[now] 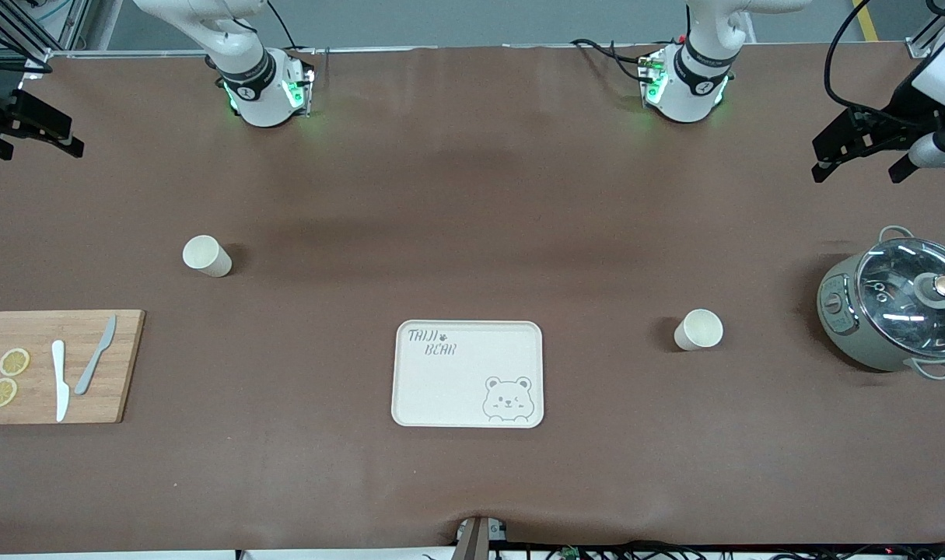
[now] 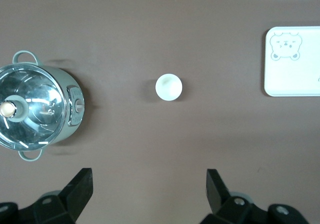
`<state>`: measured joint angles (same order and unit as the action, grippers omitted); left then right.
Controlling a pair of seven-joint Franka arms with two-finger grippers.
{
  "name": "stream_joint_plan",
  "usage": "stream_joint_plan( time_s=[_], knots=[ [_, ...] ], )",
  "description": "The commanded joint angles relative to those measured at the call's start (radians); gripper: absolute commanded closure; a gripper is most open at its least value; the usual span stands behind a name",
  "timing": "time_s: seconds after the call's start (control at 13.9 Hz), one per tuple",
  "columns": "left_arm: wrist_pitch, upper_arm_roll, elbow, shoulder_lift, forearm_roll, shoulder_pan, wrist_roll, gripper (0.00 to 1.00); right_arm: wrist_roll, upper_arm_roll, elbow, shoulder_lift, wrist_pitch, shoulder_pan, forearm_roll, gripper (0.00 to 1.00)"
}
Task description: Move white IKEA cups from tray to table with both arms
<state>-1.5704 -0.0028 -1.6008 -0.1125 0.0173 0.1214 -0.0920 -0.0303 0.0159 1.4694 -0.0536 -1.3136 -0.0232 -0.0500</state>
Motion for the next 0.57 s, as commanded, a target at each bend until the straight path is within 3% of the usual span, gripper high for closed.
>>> stream_joint_plan(
  time_s=[0.0,0.5],
  knots=[
    [0.030,-0.003,0.016,0.002,-0.004,0.004,-0.005,0.00,-0.010,0.001,0.017,-0.011,-0.003,0.000,0.013,0.00],
    [0.053,-0.003,0.025,0.002,-0.004,-0.003,-0.061,0.00,-0.010,0.001,0.017,-0.011,0.002,-0.001,0.013,0.00]
  ],
)
